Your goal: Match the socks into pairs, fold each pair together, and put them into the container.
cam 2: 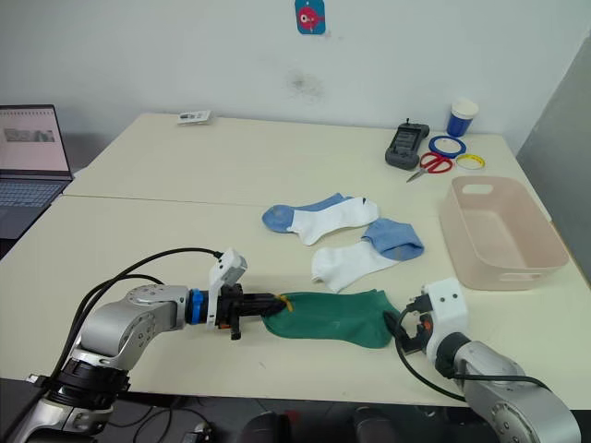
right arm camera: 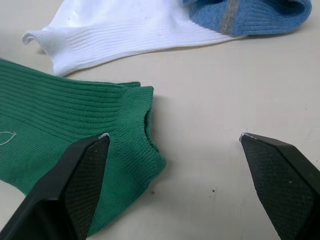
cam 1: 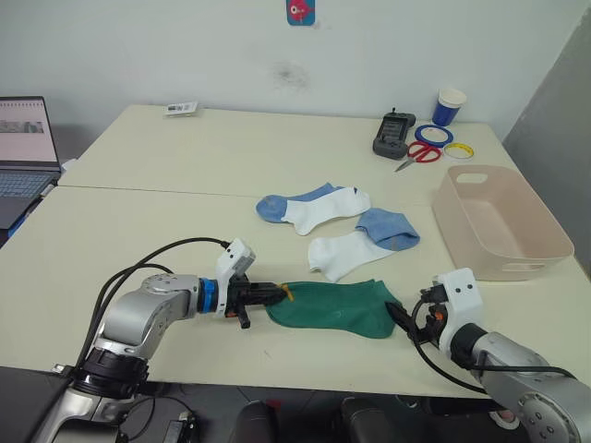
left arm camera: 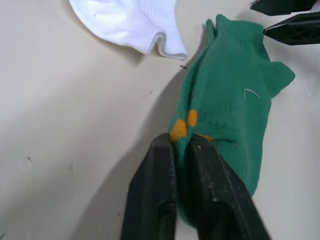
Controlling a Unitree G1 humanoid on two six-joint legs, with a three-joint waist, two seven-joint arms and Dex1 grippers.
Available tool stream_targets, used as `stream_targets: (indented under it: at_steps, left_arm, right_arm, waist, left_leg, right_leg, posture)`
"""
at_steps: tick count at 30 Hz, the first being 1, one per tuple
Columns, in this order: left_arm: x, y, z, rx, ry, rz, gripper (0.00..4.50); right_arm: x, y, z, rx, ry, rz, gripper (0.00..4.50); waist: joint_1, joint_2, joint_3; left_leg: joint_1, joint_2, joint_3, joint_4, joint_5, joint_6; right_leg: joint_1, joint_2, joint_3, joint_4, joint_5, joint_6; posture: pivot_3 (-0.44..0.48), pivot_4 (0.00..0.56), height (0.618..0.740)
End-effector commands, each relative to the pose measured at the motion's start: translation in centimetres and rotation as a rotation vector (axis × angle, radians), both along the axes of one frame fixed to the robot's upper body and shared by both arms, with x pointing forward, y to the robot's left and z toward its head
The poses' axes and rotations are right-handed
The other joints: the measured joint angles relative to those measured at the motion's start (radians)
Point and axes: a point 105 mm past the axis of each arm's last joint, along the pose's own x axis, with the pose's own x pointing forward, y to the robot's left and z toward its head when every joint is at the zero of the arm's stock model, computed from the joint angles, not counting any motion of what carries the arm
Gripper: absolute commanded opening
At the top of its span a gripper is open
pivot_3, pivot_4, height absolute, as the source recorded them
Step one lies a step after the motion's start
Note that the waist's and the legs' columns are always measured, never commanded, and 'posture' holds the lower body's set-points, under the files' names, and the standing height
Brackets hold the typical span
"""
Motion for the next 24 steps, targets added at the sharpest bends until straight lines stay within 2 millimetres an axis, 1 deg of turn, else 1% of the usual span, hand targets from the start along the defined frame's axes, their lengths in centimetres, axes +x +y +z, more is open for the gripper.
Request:
stream_targets:
  at_steps: [1, 3, 5, 6, 7, 8, 9, 11, 13, 14, 17, 20, 24]
  left_arm:
    - [0.7, 0.6, 1.1, 0.019, -0.082, 0.031, 1.63]
    - [1.4, 1.4, 1.5, 0.031, -0.126, 0.065, 2.31]
    - [2.0, 2.0, 2.5, 0.039, -0.207, 0.075, 2.95]
    - [2.0, 1.8, 3.7, 0.02, -0.252, 0.031, 3.3]
    - [1.8, 1.2, 5.3, -0.023, -0.279, -0.019, 3.58]
    - [1.4, 0.5, 6.5, -0.049, -0.299, -0.076, 3.58]
    - [0.7, -0.2, 7.2, -0.063, -0.307, -0.138, 3.58]
    - [-0.4, -1.2, 7.4, -0.062, -0.301, -0.236, 3.58]
    - [-1.6, -2.1, 6.9, -0.04, -0.276, -0.323, 3.58]
    - [-1.8, -2.5, 6.5, -0.039, -0.27, -0.343, 3.58]
    - [-1.2, -3.2, 4.8, -0.006, -0.28, -0.349, 3.58]
    - [-0.2, -3.8, 3.6, 0.009, -0.29, -0.343, 3.03]
    - [0.4, -4.4, 2.5, 0.02, -0.273, -0.362, 1.69]
  right_arm:
    - [-0.2, 0.6, 1.3, -0.002, -0.067, 0.03, 4.5]
    - [-0.3, 0.6, 1.4, 0.0, -0.072, 0.028, 4.5]
    - [-0.4, 0.5, 1.5, 0.003, -0.08, 0.027, 4.5]
    - [-0.6, 0.6, 1.6, 0.017, -0.086, 0.032, 4.5]
    - [-0.7, 0.7, 1.8, 0.033, -0.096, 0.035, 4.5]
    - [-0.9, 0.8, 1.9, 0.049, -0.104, 0.035, 4.5]
    - [-1.0, 0.9, 2.0, 0.064, -0.108, 0.034, 4.5]
    - [-1.1, 1.0, 1.9, 0.072, -0.107, 0.033, 4.5]
    - [-1.1, 1.1, 1.6, 0.068, -0.099, 0.027, 4.5]
    - [-1.1, 1.1, 1.4, 0.068, -0.097, 0.024, 4.5]
    - [-1.0, 1.1, 1.2, 0.071, -0.098, -0.003, 4.5]
    - [-0.9, 1.1, 1.0, 0.072, -0.098, -0.014, 4.5]
    - [-0.9, 1.2, 0.9, 0.069, -0.099, -0.027, 4.5]
  waist:
    - [0.0, 0.0, 0.0]
    - [0.0, 0.0, 0.0]
    - [0.0, 0.0, 0.0]
    - [0.001, 0.0, 0.0]
    - [0.001, 0.0, 0.0]
    - [0.002, 0.0, 0.0]
    - [0.002, 0.0, 0.0]
    - [0.003, 0.0, 0.0]
    - [0.003, 0.0, 0.0]
    - [0.002, 0.0, 0.0]
    - [0.002, 0.0, 0.0]
    - [0.002, 0.0, 0.0]
    - [0.002, 0.0, 0.0]
  left_leg:
    - [0.0, 0.0, 0.0, 0.0, 0.0, 0.0]
    - [0.0, 0.0, 0.0, 0.0, 0.0, 0.0]
    - [0.0, 0.0, 0.0, 0.0, 0.0, 0.0]
    - [0.0, 0.0, 0.0, 0.0, 0.0, 0.0]
    - [0.0, 0.0, 0.0, 0.0, 0.0, 0.0]
    - [0.0, 0.0, 0.0, 0.0, 0.0, 0.0]
    - [-0.001, 0.0, 0.0, 0.0, 0.0, 0.0]
    - [-0.001, 0.0, 0.0, 0.0, 0.0, 0.0]
    - [-0.001, -0.001, 0.001, 0.0, 0.0, 0.0]
    - [-0.001, -0.001, 0.001, 0.0, 0.0, 0.0]
    - [0.0, -0.001, 0.0, 0.0, 0.0, 0.0]
    - [0.0, 0.0, 0.0, 0.0, 0.0, 0.0]
    - [0.0, 0.0, 0.0, 0.0, 0.0, 0.0]
  right_leg:
    - [0.0, 0.0, 0.0, 0.0, 0.0, 0.0]
    - [0.0, 0.0, 0.0, 0.0, 0.0, 0.0]
    - [0.0, 0.0, 0.0, 0.0, 0.0, 0.0]
    - [0.0, 0.0, 0.0, 0.0, 0.0, 0.0]
    - [0.0, 0.0, 0.0, 0.0, 0.0, 0.0]
    - [0.0, 0.0, -0.001, 0.0, 0.0, 0.0]
    - [0.0, 0.0, -0.001, 0.0, 0.0, 0.0]
    - [0.0, 0.0, -0.001, -0.001, 0.0, 0.0]
    - [0.0, -0.001, 0.001, -0.001, 0.0, 0.0]
    - [0.0, -0.001, 0.001, -0.001, 0.0, 0.0]
    - [0.0, -0.001, 0.0, 0.0, 0.0, 0.0]
    - [0.0, 0.0, 0.0, 0.0, 0.0, 0.0]
    - [0.0, 0.001, 0.0, 0.0, 0.0, 0.0]
  posture:
    - [0.0, 0.15, 0.725]
    - [0.0, 0.15, 0.725]
    - [0.0, 0.15, 0.725]
    - [0.0, 0.15, 0.725]
    - [0.0, 0.15, 0.725]
    - [0.0, 0.15, 0.725]
    - [0.0, 0.15, 0.725]
    - [0.0, 0.15, 0.725]
    - [0.0, 0.15, 0.725]
    - [0.0, 0.15, 0.725]
    - [0.0, 0.15, 0.725]
    - [0.0, 0.15, 0.725]
    - [0.0, 0.15, 0.725]
